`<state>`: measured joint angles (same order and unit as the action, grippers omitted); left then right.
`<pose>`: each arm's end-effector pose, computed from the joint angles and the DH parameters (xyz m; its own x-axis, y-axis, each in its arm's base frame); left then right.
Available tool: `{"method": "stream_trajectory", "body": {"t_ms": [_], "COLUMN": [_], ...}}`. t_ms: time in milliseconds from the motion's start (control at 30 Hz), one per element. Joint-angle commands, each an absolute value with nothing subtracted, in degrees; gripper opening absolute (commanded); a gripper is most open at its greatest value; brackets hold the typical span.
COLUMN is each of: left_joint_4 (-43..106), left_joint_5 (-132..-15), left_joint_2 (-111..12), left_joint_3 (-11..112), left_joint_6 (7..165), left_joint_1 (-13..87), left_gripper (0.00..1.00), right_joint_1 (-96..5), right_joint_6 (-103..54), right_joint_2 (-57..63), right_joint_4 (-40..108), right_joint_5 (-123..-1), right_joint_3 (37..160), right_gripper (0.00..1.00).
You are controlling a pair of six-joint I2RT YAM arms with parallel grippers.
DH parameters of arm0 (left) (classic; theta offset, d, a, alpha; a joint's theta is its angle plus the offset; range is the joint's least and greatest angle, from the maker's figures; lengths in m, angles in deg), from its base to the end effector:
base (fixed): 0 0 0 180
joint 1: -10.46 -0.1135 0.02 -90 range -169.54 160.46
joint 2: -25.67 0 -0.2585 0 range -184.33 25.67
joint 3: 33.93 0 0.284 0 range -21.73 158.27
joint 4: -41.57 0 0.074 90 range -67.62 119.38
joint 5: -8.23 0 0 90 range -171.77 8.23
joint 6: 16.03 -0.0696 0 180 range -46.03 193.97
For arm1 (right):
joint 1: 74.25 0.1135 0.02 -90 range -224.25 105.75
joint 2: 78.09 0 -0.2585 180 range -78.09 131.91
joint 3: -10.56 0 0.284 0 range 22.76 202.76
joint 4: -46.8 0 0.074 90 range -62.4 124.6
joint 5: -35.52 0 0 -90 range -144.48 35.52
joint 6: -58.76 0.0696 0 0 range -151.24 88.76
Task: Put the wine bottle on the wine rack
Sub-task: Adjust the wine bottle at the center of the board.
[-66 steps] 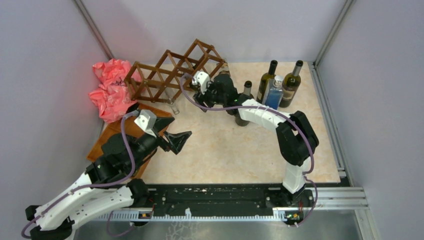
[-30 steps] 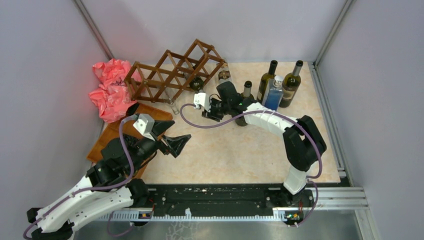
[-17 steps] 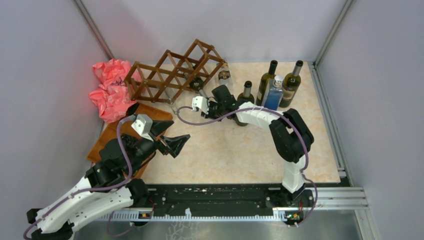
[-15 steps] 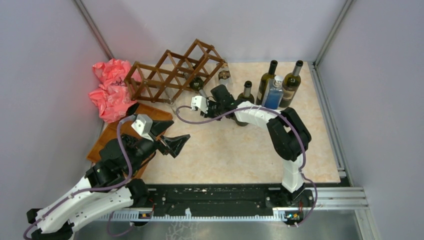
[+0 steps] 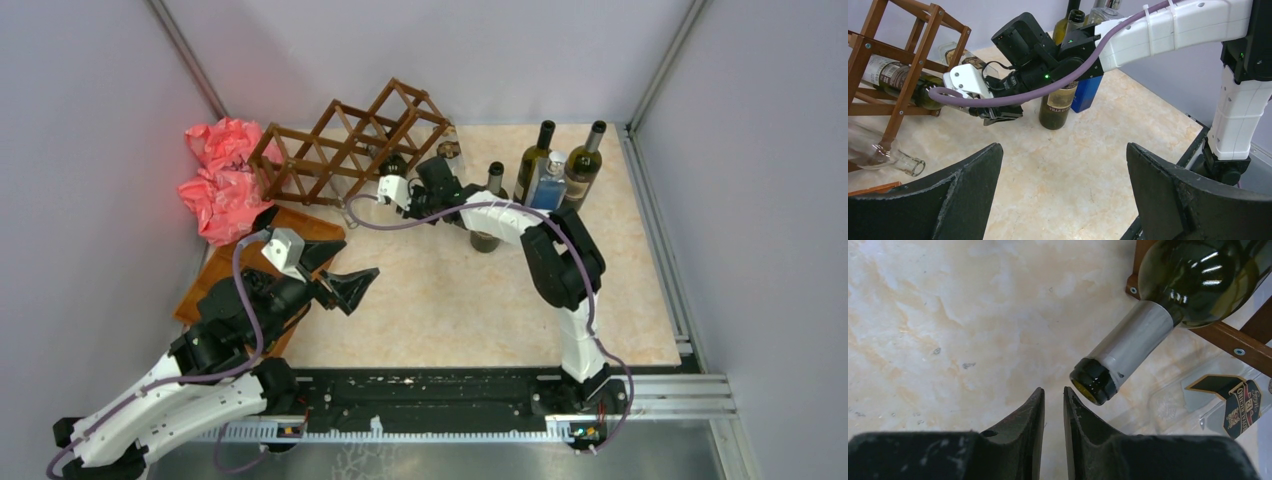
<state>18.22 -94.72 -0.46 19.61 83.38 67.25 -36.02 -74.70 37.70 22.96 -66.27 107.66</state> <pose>0.1125 -0.1433 0.3681 -0.0750 -0.1763 -0.9815 0.6900 0.7014 -0.1787 0.3889 0.3244 0.1592 0.1126 -0.7685 -0.6299 -0.8908 0.2028 -0.4066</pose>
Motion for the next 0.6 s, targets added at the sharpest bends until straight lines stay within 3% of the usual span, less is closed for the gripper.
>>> {"method": "stream_trajectory", "body": {"t_ms": [0, 567], "left_joint_4": [18.2, 19.0], "left_joint_5": [-95.5, -94.7], "left_joint_2": [-0.2, -1.5], "left_joint_3": [21.6, 22.1], "left_joint_6": [82.9, 83.5], "left_joint_1": [67.1, 67.1], "left_gripper": [0.99, 0.99], "right_joint_1": [-36.6, -36.8], "right_joint_6": [-75.0, -73.1], "right_joint_2": [39.3, 42.1], "right_joint_4": [23.8, 23.5], "right_joint_5": [-64.7, -65.5], "right_joint_3": [111.7, 116.4], "right_gripper": [0.20, 0.19]}}
